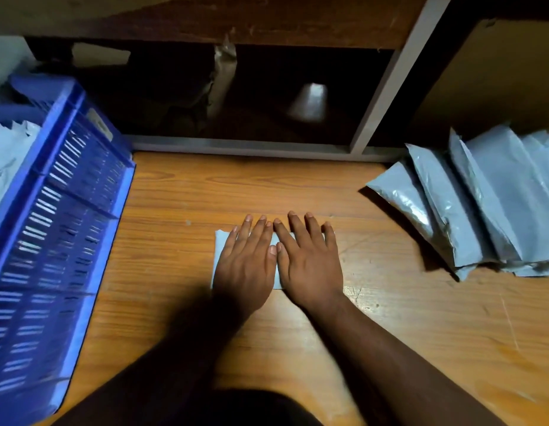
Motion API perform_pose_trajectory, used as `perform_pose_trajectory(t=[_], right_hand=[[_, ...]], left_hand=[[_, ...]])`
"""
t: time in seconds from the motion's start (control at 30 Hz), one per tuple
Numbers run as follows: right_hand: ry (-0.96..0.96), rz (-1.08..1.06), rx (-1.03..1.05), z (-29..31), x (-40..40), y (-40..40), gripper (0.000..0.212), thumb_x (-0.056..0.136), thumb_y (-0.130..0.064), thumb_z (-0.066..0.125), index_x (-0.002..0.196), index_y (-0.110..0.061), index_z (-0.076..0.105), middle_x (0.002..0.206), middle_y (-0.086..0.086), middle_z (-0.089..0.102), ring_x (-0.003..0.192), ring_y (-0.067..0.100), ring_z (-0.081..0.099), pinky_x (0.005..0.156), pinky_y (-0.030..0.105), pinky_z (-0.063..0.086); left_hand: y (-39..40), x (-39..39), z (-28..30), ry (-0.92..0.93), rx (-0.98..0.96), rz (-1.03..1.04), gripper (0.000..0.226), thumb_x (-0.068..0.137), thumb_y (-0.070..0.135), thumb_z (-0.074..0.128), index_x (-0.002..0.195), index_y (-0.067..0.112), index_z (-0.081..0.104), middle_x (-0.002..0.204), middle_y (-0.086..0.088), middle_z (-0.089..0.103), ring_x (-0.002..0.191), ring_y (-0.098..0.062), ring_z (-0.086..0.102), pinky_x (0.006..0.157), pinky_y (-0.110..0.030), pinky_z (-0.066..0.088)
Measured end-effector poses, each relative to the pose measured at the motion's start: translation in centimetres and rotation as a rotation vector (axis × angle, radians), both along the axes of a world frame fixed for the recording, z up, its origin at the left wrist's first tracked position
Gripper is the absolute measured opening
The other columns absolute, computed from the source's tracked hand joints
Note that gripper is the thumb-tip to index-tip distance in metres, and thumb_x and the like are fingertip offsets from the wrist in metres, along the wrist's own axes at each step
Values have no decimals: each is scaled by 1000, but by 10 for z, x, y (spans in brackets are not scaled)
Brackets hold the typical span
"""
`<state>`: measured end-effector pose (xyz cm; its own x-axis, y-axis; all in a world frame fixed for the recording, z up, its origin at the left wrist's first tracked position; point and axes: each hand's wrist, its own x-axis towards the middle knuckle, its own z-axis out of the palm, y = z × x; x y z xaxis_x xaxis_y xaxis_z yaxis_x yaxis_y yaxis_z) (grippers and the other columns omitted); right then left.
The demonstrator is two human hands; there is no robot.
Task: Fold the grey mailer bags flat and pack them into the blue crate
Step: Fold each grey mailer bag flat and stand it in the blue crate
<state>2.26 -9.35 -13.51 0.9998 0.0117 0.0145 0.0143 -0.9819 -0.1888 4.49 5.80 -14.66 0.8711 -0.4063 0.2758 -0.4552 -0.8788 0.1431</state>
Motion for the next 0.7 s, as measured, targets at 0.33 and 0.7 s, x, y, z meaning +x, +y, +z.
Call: perform_pose_trajectory(t=[0.33,0.7], right_hand=[[47,10,-25,-2,2,2,52,109,-41,26,156,-28,41,167,4,32,154,35,25,121,59,19],[43,101,102,7,9,17,57,109,-40,22,154,-15,46,163,7,39,153,31,28,125,54,16]], left_hand=[[-4,0,0,102,81,30,54,112,33,18,153,10,46,160,-8,41,154,-27,28,123,-46,26],[25,13,12,234,-53,-1,62,106,42,18,154,13,44,162,-2,39,154,-16,27,127,-40,20]])
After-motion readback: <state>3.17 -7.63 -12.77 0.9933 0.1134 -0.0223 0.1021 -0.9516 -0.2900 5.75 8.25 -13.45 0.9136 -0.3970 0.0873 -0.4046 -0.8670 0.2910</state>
